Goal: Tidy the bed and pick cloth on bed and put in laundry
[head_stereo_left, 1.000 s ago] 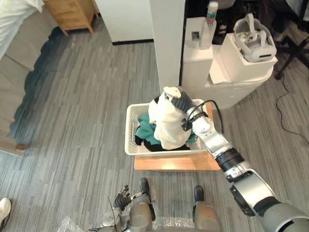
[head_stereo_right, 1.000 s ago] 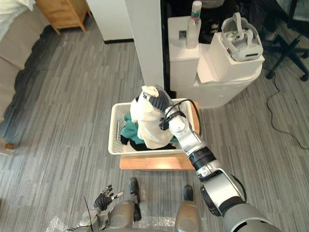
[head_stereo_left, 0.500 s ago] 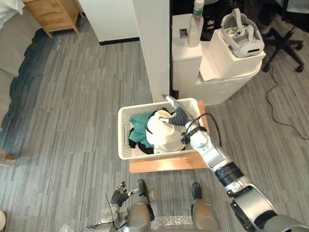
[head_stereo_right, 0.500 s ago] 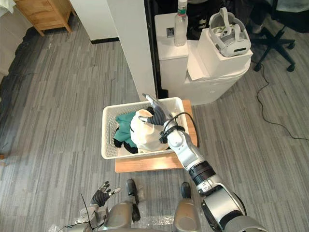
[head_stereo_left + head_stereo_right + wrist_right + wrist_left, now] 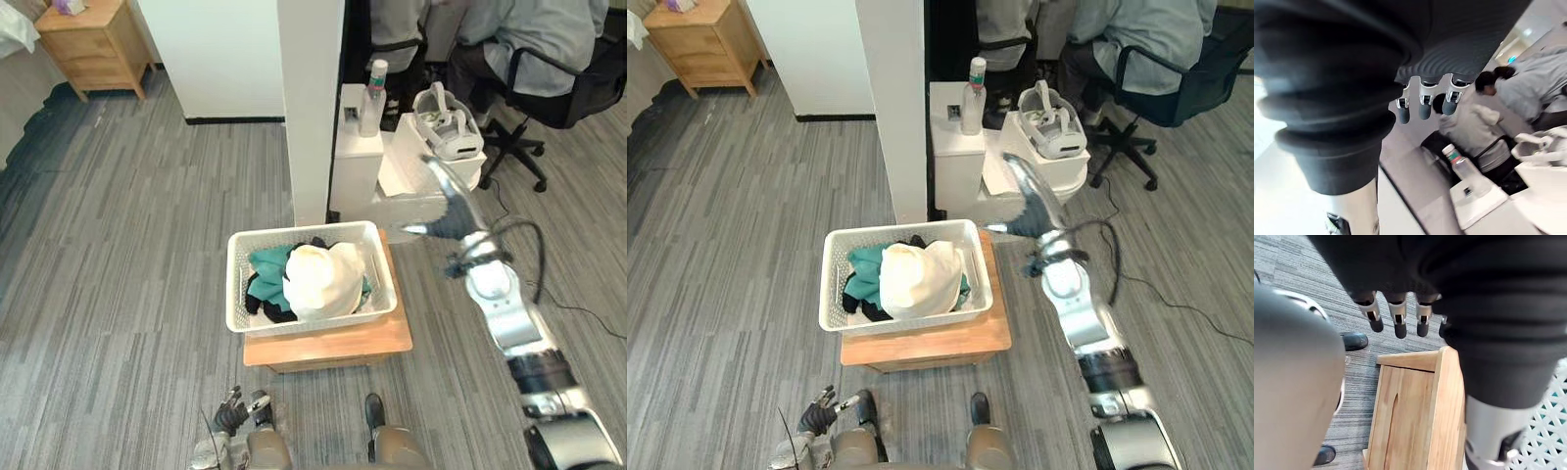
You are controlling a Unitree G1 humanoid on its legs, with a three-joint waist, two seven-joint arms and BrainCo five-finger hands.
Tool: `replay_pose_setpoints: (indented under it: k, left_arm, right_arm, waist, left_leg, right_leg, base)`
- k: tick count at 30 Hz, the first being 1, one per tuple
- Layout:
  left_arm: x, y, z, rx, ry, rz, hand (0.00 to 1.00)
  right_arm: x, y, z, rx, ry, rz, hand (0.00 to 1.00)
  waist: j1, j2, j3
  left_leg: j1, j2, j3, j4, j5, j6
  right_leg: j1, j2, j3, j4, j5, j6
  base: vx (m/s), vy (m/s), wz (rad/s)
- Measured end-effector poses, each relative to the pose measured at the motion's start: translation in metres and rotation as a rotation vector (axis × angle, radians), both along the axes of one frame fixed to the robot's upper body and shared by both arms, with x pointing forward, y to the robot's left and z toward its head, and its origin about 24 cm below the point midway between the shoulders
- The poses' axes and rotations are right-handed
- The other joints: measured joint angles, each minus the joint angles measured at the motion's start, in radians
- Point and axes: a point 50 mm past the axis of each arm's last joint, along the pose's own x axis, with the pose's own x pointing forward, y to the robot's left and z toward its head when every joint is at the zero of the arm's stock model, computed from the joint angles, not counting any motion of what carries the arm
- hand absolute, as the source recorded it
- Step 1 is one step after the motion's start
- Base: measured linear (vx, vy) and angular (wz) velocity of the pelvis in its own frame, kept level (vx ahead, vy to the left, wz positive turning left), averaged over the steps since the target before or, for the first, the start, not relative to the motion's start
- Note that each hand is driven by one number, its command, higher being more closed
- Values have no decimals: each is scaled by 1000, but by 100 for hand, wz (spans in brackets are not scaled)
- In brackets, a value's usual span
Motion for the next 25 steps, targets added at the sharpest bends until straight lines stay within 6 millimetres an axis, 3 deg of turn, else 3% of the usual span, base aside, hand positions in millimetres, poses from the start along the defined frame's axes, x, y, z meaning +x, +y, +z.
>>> replay_pose_setpoints:
  k: [3,5,7,11,14,16,25]
  left_arm:
    - [-9,3,-3,-2,31,32,0]
    - [-12,5,-5,-5,43,61,0]
    - [-13,2,-6,-19,39,88,0]
    - [-19,-3,-11,-38,77,99,0]
    - [-26,-4,-14,-50,106,143,0]
    - [-28,-3,-15,-42,123,168,0]
    - [-26,-6,-17,-43,147,152,0]
  right_arm:
    - [-27,-24,-58,123,186,-160,0]
    - [-57,-32,-114,283,385,-297,0]
    - [-96,-28,-167,433,585,-431,0]
    - [-160,-2,-230,646,892,-589,0]
    - [-195,19,-254,736,1065,-653,0]
    - [-207,19,-258,768,1101,-695,0]
    - [-204,23,-259,754,1137,-649,0]
  waist:
    - [-22,5,-23]
    - [-27,11,-33]
    - [-27,22,-40]
    - [-26,44,-55]
    - [-24,48,-64]
    - [-25,45,-70]
    - [-22,40,-75]
  left_leg:
    - [-2,-7,-1,0,-2,3]
    - [1,-7,-2,0,-4,3]
    - [2,-6,-2,0,-4,3]
    - [4,-7,-2,0,-4,3]
    - [10,-8,-3,0,-4,3]
    - [20,-14,-10,0,-6,6]
    - [20,-43,-19,0,-7,7]
  right_leg:
    - [4,-7,-1,-6,0,0]
    - [10,-7,-2,-11,0,0]
    - [12,-7,-4,-11,0,0]
    - [14,-7,-4,-11,-1,0]
    - [22,-9,-6,-12,-1,0]
    - [39,-15,-19,-17,-1,0]
    - [49,-44,-24,-29,-1,1]
  base:
    - [5,0,5]
    - [0,0,0]
    - [0,0,0]
    - [0,0,0]
    - [0,0,0]
    - [-13,-11,10]
    - [-26,3,6]
